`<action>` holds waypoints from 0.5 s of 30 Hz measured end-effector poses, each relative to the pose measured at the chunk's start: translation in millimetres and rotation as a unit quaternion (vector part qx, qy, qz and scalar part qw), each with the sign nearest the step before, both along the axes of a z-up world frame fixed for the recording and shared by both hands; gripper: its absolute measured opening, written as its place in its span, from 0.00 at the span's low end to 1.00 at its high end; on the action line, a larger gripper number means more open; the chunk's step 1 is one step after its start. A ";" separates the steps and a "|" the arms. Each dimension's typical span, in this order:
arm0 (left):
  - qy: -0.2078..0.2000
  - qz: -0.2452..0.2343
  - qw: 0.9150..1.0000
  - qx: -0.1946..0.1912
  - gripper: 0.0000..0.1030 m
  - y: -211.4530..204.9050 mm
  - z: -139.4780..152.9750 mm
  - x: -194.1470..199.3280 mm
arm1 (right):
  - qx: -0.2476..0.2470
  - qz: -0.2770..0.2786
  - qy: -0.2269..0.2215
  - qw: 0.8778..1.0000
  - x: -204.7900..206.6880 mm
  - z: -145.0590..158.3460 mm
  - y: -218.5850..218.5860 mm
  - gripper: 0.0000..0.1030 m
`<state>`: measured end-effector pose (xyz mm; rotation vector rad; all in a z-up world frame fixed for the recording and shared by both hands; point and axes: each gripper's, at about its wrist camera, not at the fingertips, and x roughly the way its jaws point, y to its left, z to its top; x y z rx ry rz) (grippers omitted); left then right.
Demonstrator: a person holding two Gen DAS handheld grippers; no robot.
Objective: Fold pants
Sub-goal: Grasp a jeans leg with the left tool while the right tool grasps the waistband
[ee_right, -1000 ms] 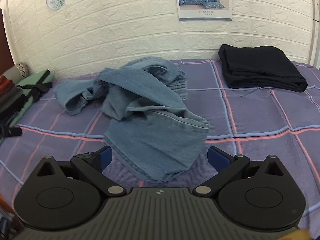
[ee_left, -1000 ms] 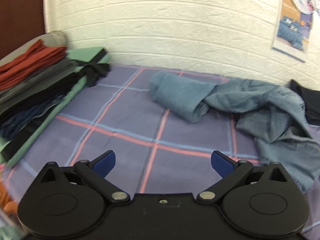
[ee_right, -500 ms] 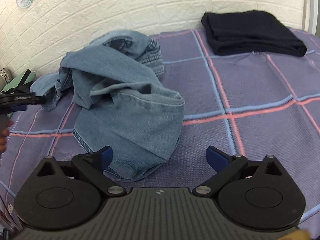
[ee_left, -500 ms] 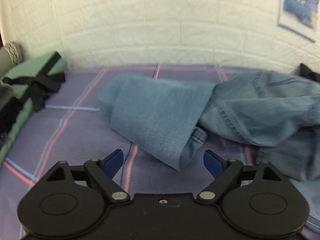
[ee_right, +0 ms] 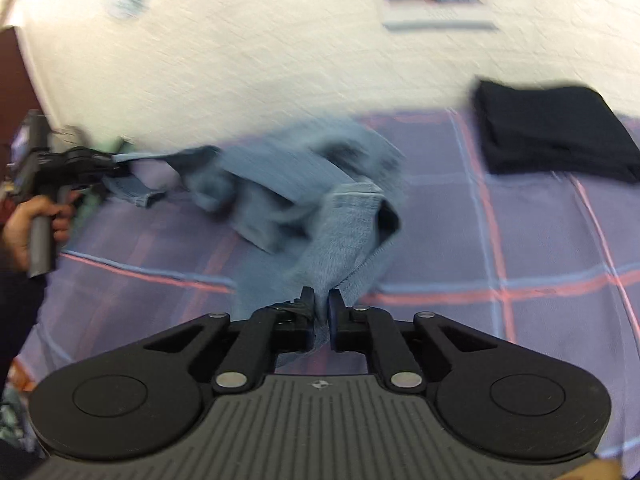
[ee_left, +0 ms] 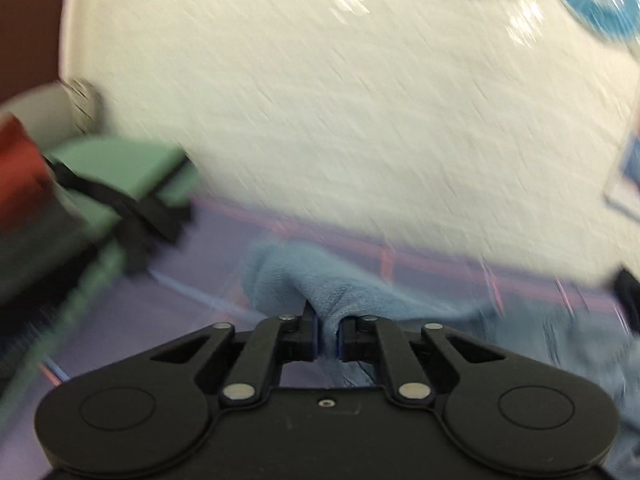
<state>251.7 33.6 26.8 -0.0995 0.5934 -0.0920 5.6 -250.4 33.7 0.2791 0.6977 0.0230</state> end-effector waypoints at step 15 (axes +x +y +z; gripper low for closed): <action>0.059 0.035 0.995 0.072 1.00 105.4 -10.4 -31.0 | 0.019 0.314 0.034 0.949 122.5 -50.8 202.8 0.11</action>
